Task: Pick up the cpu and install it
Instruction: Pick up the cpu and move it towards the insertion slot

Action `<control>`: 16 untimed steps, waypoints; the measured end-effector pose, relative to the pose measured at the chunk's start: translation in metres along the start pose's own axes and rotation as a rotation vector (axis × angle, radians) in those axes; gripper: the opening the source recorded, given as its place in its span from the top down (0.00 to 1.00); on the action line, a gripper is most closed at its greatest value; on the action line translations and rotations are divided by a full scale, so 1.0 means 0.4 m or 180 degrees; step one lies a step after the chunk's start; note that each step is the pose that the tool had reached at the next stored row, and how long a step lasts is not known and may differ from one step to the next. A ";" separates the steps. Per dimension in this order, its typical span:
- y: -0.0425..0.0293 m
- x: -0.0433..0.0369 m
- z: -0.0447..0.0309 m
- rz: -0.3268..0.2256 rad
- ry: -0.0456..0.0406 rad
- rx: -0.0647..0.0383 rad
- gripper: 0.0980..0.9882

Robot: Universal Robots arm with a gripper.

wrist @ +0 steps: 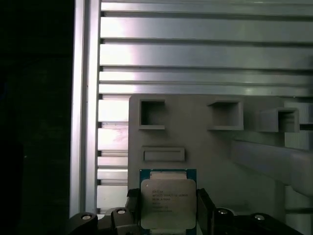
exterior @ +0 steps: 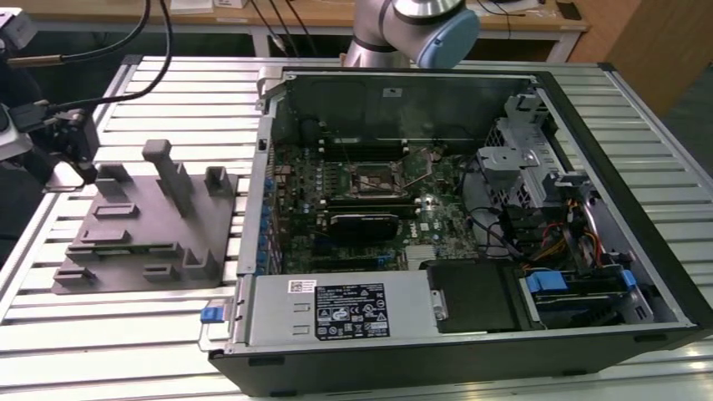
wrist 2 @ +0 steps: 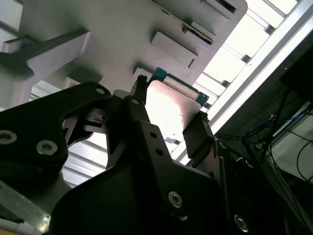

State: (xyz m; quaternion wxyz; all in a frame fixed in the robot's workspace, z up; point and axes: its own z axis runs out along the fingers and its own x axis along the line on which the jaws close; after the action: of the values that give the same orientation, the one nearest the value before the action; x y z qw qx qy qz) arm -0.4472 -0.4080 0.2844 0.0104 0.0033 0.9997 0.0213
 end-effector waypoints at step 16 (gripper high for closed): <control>0.003 -0.002 -0.078 0.0000 0.0000 0.0000 0.50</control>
State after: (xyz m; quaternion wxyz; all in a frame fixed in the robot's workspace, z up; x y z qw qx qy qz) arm -0.4472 -0.4080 0.3155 0.0104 0.0033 0.9997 0.0213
